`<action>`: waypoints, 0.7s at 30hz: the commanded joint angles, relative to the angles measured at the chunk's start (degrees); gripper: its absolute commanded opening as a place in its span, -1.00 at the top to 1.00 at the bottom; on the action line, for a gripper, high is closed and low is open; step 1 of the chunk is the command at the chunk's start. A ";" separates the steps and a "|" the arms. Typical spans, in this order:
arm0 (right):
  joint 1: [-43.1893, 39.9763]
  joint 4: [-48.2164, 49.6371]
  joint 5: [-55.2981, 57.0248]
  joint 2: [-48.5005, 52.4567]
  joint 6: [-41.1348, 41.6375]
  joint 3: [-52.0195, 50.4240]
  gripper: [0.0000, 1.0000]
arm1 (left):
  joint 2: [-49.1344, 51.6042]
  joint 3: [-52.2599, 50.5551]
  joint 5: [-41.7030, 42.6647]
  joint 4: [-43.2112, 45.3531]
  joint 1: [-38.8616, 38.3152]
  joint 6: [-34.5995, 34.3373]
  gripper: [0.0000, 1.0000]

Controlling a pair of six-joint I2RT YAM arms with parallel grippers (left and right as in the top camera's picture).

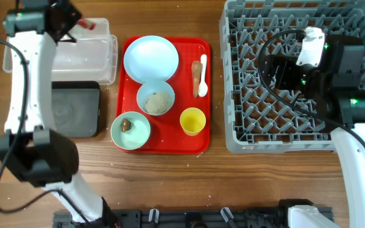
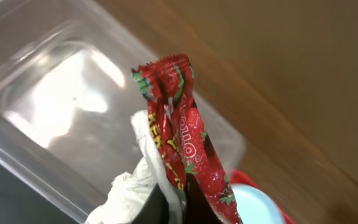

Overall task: Sort waste into correct bins and load items into the dishwasher rack
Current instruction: 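Carry the tissue and wrapper left and release into the clear bin, then grasp the small teal bowl holding the brown scrap with the left gripper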

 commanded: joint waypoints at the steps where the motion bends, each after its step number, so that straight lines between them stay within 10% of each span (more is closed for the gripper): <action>1: 0.24 0.13 -0.90 0.66 0.55 1.25 -0.99 | 6.88 -0.72 -0.92 1.42 2.12 -1.18 0.21; 3: 0.24 0.07 -0.90 0.66 0.33 1.25 -1.00 | 9.11 -0.72 -0.90 2.14 2.16 -1.16 -0.99; 11: 0.24 0.35 -0.46 0.70 -0.02 1.25 -1.00 | 2.64 -0.59 8.20 1.03 2.12 4.72 -0.99; 21: 0.24 5.75 -0.50 4.31 0.02 1.25 -0.99 | -7.78 -5.68 14.21 -33.94 -15.76 9.31 -0.88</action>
